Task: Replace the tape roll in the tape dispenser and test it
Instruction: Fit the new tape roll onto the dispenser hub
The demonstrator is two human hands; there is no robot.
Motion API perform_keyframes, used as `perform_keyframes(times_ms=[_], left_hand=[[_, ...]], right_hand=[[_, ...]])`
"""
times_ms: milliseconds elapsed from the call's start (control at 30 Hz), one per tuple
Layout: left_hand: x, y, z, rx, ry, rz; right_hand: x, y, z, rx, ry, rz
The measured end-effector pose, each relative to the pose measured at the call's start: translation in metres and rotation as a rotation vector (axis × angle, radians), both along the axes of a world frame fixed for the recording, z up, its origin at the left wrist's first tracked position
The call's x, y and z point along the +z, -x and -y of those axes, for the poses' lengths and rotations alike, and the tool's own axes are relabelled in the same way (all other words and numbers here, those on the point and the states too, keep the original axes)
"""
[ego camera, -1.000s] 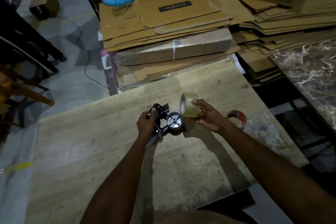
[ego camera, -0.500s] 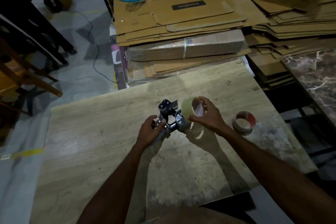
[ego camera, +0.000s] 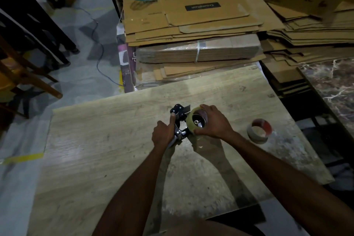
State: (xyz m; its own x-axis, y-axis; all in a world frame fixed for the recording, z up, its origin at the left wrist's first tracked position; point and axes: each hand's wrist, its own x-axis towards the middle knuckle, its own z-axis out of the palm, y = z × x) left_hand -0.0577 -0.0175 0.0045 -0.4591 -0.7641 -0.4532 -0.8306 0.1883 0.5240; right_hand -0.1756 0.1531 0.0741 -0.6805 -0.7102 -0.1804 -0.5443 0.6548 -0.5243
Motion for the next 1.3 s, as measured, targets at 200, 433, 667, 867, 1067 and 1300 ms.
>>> perform_keyframes(times_ms=[200, 433, 667, 867, 1067, 1300], left_hand=[[-0.007, 0.011, 0.004, 0.106, -0.053, 0.037], [0.000, 0.022, 0.007, 0.132, -0.084, -0.005], [-0.001, 0.022, 0.003, 0.182, -0.087, -0.060], [0.005, 0.023, -0.001, 0.211, -0.083, -0.075], [0.005, 0.024, 0.001, 0.191, -0.093, -0.064], [0.006, 0.024, 0.000, 0.178, -0.090, -0.052]], right_hand=[[-0.011, 0.005, 0.014, 0.031, -0.160, -0.035], [-0.012, 0.013, 0.023, 0.080, -0.179, -0.051], [-0.005, 0.015, 0.029, 0.158, -0.209, -0.102], [-0.004, 0.019, 0.031, 0.193, -0.248, -0.105], [-0.009, 0.017, 0.028, 0.201, -0.226, -0.130], [-0.012, 0.011, 0.031, 0.161, -0.207, -0.122]])
